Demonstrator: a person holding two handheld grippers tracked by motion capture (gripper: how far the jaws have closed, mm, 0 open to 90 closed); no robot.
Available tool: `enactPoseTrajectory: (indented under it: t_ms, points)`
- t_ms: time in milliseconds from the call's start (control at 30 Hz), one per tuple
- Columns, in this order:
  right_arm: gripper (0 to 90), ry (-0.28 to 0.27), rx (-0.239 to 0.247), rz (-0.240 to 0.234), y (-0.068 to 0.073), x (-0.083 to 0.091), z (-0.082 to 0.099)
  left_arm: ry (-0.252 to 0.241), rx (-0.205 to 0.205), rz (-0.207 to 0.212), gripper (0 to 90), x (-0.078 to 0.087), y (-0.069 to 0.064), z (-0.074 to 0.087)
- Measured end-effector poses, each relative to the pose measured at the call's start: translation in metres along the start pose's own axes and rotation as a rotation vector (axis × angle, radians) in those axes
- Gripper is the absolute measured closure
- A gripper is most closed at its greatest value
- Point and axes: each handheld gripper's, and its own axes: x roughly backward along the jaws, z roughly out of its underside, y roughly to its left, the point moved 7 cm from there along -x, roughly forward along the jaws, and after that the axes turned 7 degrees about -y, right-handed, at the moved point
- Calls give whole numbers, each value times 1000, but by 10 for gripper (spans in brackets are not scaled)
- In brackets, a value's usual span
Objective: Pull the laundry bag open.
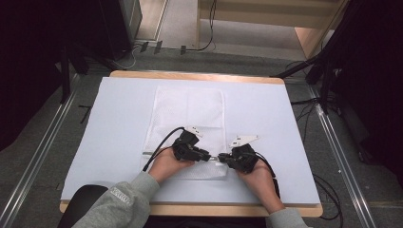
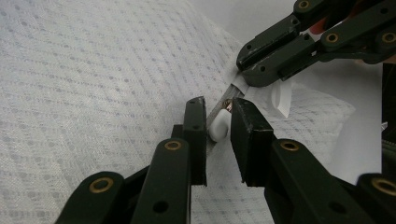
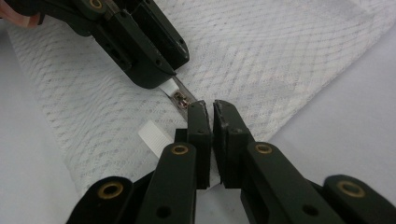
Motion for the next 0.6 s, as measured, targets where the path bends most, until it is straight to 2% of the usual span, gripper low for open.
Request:
enactPoseTrajectory:
  t_ms: [67, 133, 233, 333, 600]
  points:
    - [871, 0, 1, 0, 0, 0, 0, -7, 6, 4, 760, -1, -1, 0]
    - [871, 0, 2, 0, 0, 0, 0, 3, -9, 3, 765, -1, -2, 1]
    - [871, -1, 2, -1, 0, 0, 0, 15, -9, 17, 815, -1, -4, 2]
    - [871, -1, 3, -1, 0, 0, 0, 19, -10, 11, 815, -1, -4, 2]
    - [871, 0, 4, 0, 0, 0, 0, 29, -9, 33, 790, 2, -8, 2]
